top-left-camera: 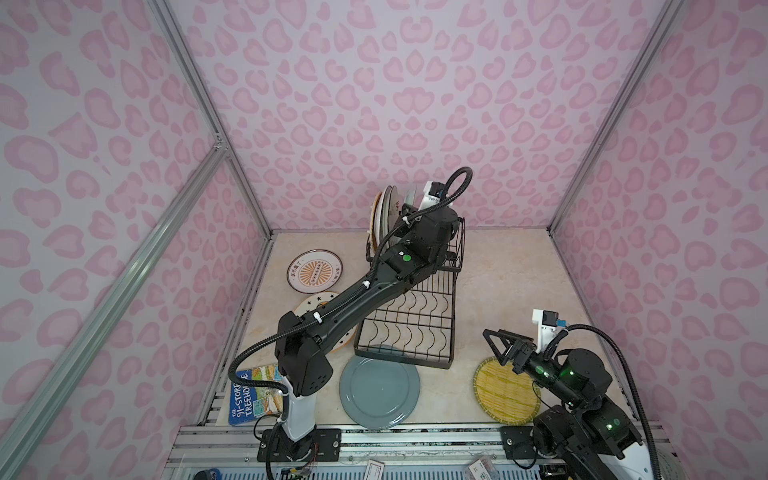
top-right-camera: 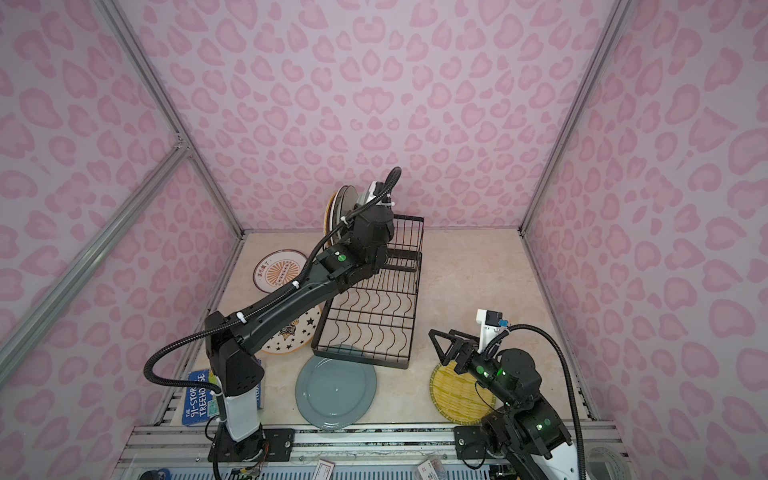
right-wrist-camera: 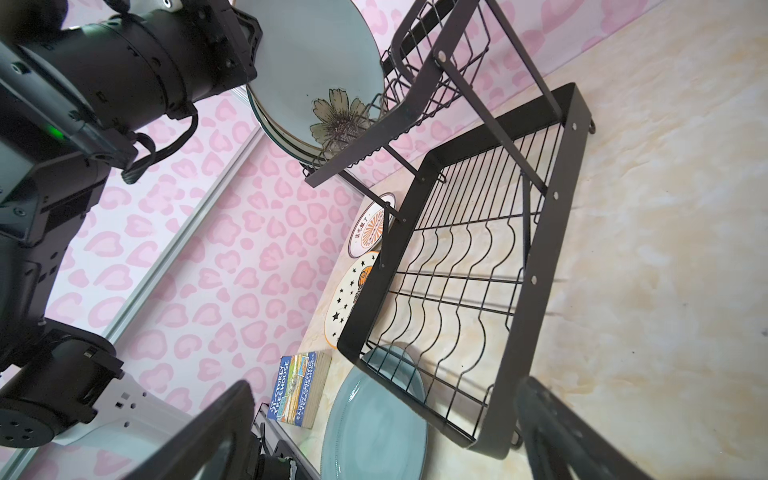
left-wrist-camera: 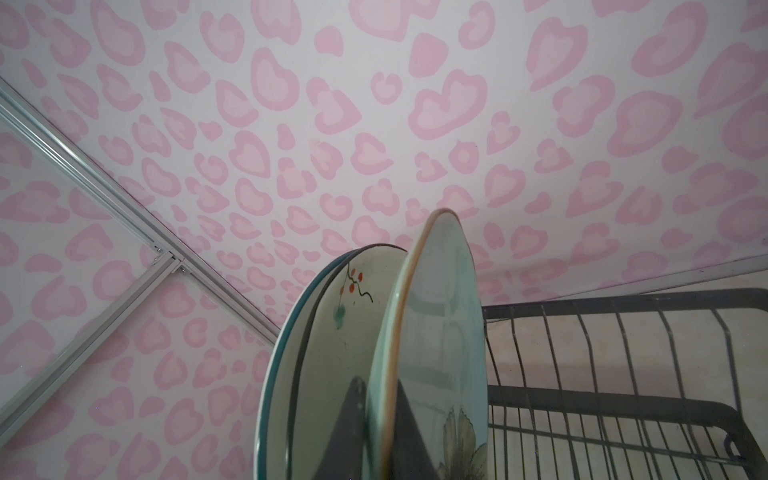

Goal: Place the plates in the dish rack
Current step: 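Lower the pale green plate with the left gripper into the rack slot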

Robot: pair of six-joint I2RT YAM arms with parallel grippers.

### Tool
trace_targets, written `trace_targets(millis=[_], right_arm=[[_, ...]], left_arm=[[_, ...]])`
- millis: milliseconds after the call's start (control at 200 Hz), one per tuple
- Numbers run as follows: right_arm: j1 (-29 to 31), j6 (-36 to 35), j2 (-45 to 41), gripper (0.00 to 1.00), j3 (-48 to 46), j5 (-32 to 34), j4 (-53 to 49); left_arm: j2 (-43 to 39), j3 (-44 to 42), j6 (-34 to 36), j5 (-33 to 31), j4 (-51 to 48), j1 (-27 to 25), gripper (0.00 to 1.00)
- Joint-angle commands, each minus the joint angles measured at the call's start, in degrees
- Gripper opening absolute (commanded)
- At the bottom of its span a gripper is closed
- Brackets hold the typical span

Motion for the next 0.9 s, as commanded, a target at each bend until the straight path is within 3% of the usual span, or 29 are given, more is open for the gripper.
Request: trace_targets(millis=[0,420,750,895], right_arm=[[0.0,-0.6,0.0,0.98,0.2,0.4,-0.4],[0.1,-1.3,0.2,0.98,2.1,0.5,-1.7],[0.1,-0.3,-1.2,0.98,1.4,0.8,-1.9],[0.1,-0.2,-1.7,0.98,1.2,1.1,-2.1]], left_arm=[[0.3,-0.3,-0.2,-0.2,5.0,0.0,0.04],[-1.3,-3.2,-3.7,2.0,2.5,0.0,0.04],[-1.9,-1.2,-5.6,1.9,-0.5,-0.2,0.24],[-2.2,-1.5,-4.4,0.7,0.1,-0.2,0.27]])
